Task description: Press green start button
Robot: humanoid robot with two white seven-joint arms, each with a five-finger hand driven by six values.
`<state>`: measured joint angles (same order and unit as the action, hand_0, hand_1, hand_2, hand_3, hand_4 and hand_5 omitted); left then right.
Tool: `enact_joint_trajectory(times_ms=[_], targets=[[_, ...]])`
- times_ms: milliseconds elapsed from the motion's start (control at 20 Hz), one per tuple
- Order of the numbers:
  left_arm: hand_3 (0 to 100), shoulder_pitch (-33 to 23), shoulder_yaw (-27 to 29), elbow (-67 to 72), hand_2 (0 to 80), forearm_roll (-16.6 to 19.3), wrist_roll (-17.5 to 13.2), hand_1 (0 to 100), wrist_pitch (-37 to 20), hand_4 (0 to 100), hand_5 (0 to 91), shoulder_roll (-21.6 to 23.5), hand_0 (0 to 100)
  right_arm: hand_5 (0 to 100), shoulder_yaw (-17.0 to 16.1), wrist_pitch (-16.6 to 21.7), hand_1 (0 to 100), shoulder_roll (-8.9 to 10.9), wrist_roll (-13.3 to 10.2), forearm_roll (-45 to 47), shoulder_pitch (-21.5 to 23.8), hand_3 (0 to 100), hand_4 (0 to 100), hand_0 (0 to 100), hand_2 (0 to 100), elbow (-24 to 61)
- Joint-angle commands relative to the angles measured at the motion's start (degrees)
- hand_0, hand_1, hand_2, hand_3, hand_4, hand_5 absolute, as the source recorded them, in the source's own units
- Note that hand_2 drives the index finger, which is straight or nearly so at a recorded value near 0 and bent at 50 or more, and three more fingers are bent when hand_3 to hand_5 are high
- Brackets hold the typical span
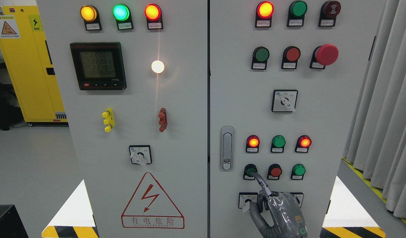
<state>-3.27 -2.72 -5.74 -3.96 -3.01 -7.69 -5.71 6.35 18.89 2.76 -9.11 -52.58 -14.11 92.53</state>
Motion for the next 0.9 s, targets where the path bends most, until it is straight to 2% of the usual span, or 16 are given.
enact_joint_trajectory(times_ms=[0, 100, 200, 300, 350, 400, 500, 550, 600, 650, 800, 850], targets=[[0, 0.0, 0.0, 0.0, 0.0, 0.0, 0.0, 56, 0.0, 0, 0.0, 0.0, 12, 100, 0.5, 1.4, 94, -0.13, -0.5, 0.5, 1.0, 87, 94, 82, 0, 3.8], [0, 0.0, 0.0, 0.0, 0.0, 0.0, 0.0, 56, 0.0, 0, 0.0, 0.0, 12, 100, 0.8, 2.6, 93, -0.21, -0.5, 1.3, 1.8, 86, 94, 83, 0, 4.8], [0, 0.0, 0.0, -0.1, 0.0, 0.0, 0.0, 56, 0.0, 0, 0.0, 0.0, 12, 99, 2.1, 3.2, 92, -0.21, -0.4, 6.4, 2.6, 85, 92, 85, 0, 5.5], [0, 0.0, 0.0, -0.1, 0.0, 0.0, 0.0, 56, 0.0, 0, 0.0, 0.0, 12, 93, 3.4, 3.1, 91, -0.21, 0.0, 13.4, 3.4, 84, 90, 87, 0, 6.3], [0, -0.1, 0.0, -0.1, 0.0, 0.0, 0.0, 56, 0.0, 0, 0.0, 0.0, 12, 86, 3.8, 3.0, 91, -0.21, 0.1, 16.8, 3.8, 80, 86, 89, 0, 6.8], [0, 0.0, 0.0, -0.1, 0.0, 0.0, 0.0, 56, 0.0, 0, 0.0, 0.0, 12, 85, 3.9, 3.0, 90, -0.21, 0.2, 19.3, 4.1, 77, 82, 87, 1, 7.1], [0, 0.0, 0.0, -0.1, 0.0, 0.0, 0.0, 56, 0.0, 0, 0.0, 0.0, 12, 71, 4.0, 3.0, 84, -0.21, 0.2, 24.5, 4.8, 59, 67, 79, 7, 7.2], [0, 0.0, 0.0, 0.0, 0.0, 0.0, 0.0, 56, 0.0, 0, 0.0, 0.0, 12, 60, 4.1, 2.9, 82, -0.21, 0.2, 27.1, 5.3, 50, 56, 79, 7, 7.7], [0, 0.0, 0.0, 0.0, 0.0, 0.0, 0.0, 56, 0.0, 0, 0.0, 0.0, 12, 51, 4.7, 2.8, 80, -0.21, 0.3, 29.7, 6.0, 44, 51, 79, 7, 8.2], [0, 0.0, 0.0, -0.1, 0.0, 0.0, 0.0, 56, 0.0, 0, 0.0, 0.0, 12, 36, 5.5, 2.7, 78, -0.21, 0.3, 31.8, 6.9, 34, 40, 80, 5, 8.9], [0, 0.0, 0.0, -0.1, 0.0, 0.0, 0.0, 56, 0.0, 0, 0.0, 0.0, 12, 21, 6.1, 2.8, 72, -0.30, 0.3, 33.9, 9.3, 21, 27, 75, 0, 9.6], [0, 0.0, 0.0, 0.0, 0.0, 0.0, 0.0, 56, 0.0, 0, 0.0, 0.0, 12, 20, 6.1, 3.0, 71, -0.39, 0.2, 33.9, 9.6, 20, 26, 75, 0, 9.6]])
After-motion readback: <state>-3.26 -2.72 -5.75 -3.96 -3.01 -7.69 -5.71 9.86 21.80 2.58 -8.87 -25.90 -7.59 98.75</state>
